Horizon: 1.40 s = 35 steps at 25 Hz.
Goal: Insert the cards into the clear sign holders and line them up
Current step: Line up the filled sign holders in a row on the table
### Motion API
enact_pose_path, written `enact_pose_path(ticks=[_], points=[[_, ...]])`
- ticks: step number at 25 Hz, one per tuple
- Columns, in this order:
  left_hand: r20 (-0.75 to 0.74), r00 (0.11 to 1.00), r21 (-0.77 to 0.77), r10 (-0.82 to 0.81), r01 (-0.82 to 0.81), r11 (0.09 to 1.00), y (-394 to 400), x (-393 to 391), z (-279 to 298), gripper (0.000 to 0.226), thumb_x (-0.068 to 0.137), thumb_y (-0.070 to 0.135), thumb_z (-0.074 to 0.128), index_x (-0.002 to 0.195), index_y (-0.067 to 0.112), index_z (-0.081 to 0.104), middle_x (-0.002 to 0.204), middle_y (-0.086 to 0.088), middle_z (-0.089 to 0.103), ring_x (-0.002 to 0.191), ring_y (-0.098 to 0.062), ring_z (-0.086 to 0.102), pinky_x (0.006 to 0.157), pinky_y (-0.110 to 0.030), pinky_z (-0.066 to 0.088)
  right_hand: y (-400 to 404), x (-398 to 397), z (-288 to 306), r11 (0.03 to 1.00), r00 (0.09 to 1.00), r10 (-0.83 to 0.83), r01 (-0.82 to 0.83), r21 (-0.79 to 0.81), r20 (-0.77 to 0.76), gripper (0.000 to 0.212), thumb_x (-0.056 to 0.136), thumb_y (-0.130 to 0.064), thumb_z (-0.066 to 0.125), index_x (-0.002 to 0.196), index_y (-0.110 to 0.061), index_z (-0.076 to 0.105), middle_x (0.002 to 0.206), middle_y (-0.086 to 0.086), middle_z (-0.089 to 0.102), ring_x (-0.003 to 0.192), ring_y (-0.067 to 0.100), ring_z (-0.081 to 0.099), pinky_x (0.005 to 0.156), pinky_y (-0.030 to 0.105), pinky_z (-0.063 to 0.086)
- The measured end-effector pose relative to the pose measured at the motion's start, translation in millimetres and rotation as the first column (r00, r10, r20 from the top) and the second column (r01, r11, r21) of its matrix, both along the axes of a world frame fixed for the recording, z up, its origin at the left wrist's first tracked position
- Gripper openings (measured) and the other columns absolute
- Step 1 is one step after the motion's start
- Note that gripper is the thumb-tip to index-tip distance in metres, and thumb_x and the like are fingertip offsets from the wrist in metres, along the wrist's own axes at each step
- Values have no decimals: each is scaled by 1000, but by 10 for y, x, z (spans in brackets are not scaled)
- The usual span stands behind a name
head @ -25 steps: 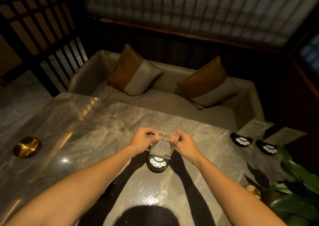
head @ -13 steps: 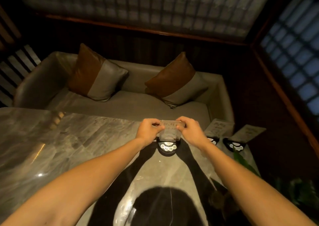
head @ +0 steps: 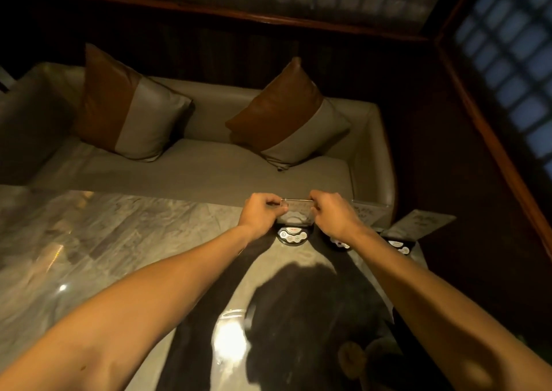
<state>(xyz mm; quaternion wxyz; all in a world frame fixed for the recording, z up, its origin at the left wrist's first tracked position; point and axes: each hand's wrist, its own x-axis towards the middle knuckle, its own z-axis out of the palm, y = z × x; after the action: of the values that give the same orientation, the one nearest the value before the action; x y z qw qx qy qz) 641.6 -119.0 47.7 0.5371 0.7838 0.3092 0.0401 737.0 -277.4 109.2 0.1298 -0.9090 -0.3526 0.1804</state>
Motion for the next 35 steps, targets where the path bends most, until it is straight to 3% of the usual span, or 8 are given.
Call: enact_pose_path(ticks=[3,7,9,14,17,21,27,35], points=[[-3,1000,-7,-15,15,1000,-11,31,-66,7,84,18,77,91,15,78,80,6,71,76,-6,63,72,-20,45,-12,27,-70,1000,1000,-22,22,-3,-18,15,96,-8,53,104,-15,63,103,12,72,94,31,68,74,40,55],[-27,993,-61,-112,110,992,26,73,-38,23,91,16,69,113,13,74,102,-1,76,98,-16,70,86,-28,55,28,89,-124,997,997,-65,64,-37,-36,17,98,-11,53,112,-14,62,113,11,70,100,30,67,74,35,52],[-38,985,-112,-168,163,980,51,22,35,37,91,10,67,128,11,66,117,-5,72,109,-17,67,93,-29,54,20,102,-144,995,996,-76,73,-68,-51,26,97,-16,55,123,-15,58,119,11,67,107,30,64,83,39,54],[-77,986,-76,-148,142,987,282,-389,267,57,88,26,75,141,15,55,137,-3,60,116,-15,61,85,-21,52,71,-69,43,996,997,-56,59,-60,56,55,92,-27,60,144,-16,47,139,13,51,127,36,46,107,46,39],[-90,987,-55,-134,129,990,480,-771,490,69,85,41,75,146,18,49,147,0,53,134,-21,50,98,-26,43,251,-360,277,999,997,-30,29,14,68,64,91,-33,61,149,-17,42,151,12,45,137,34,40,113,46,33],[-25,998,-31,-54,54,998,769,-1454,901,74,81,55,73,144,23,52,144,4,54,132,-18,50,106,-32,42,616,-920,538,995,997,12,-3,102,-82,80,87,-55,64,155,-32,30,165,2,26,150,26,23,118,48,28],[72,989,-4,127,-127,992,1255,-2822,1253,73,76,69,69,135,29,60,138,8,59,128,-12,53,109,-35,42,1277,-2215,687,970,937,189,-132,203,-293,101,78,-65,71,159,-39,17,169,-4,9,155,19,7,121,47,21],[74,925,-4,372,-373,928,1720,-4737,1216,83,66,75,72,134,29,60,141,6,58,133,-14,49,114,-41,39,1915,-3995,433,930,827,339,-222,292,-448,123,65,-69,80,161,-31,14,169,-3,11,154,17,11,122,41,20]])
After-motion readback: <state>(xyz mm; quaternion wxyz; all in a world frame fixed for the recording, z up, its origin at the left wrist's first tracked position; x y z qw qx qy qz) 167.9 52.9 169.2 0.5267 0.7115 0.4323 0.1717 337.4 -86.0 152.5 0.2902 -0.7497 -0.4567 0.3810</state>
